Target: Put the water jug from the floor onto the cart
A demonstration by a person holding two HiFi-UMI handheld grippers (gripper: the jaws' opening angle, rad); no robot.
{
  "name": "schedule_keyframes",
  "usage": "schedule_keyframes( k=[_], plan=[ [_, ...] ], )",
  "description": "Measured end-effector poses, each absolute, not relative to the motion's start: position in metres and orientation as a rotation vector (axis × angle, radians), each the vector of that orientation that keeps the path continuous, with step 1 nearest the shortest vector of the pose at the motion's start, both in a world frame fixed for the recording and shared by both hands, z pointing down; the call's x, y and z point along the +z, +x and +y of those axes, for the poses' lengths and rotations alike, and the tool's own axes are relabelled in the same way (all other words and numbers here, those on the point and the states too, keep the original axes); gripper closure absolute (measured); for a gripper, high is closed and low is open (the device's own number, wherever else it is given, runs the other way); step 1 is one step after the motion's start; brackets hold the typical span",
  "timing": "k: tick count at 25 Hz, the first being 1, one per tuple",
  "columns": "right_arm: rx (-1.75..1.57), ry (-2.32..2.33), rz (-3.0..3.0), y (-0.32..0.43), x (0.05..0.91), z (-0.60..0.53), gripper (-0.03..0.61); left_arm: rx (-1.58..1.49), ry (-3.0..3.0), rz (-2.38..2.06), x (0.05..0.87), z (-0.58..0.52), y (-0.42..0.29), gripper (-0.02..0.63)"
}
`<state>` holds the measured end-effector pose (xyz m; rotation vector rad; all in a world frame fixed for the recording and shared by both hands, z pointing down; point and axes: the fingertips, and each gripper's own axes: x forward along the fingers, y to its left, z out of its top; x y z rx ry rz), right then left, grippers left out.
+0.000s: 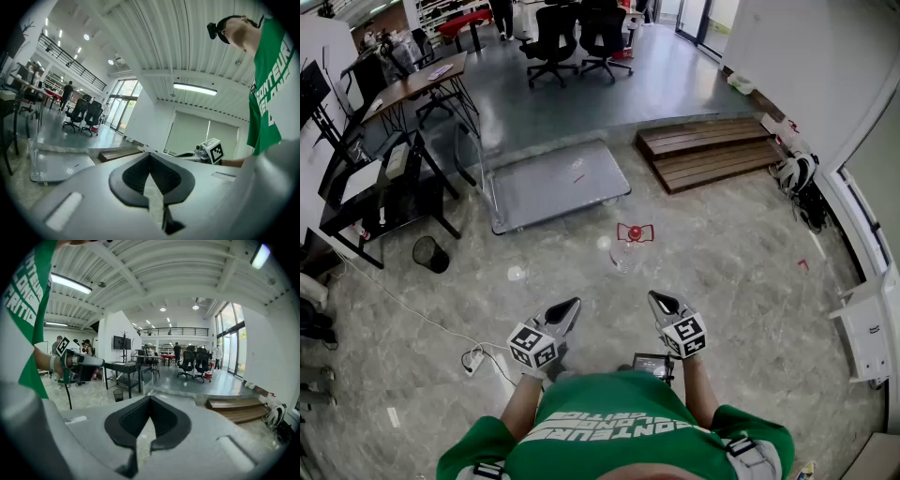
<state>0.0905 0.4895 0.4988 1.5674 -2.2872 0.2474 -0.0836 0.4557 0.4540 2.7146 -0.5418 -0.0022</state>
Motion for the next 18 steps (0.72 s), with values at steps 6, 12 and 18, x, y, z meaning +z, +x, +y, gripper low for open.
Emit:
schedule_keyframes(
  k=[6,12,18],
  plan=[
    [0.231,1.548,-2.287,0.073,0.496,0.476,0.586,-0.018,2.700,-0.566,0.455,0.447,-0.105,0.600],
    [0.230,1.536,-2.283,0.054,0.496,0.467,0.586,-0.049,2.678,-0.587,0.458,0.442,-0.126,0.600],
    [0.257,1.573,-2.278,0.038,0.493,0.453,0.586,-0.075,2.658,-0.605,0.459,0.435,-0.151,0.600]
  ],
)
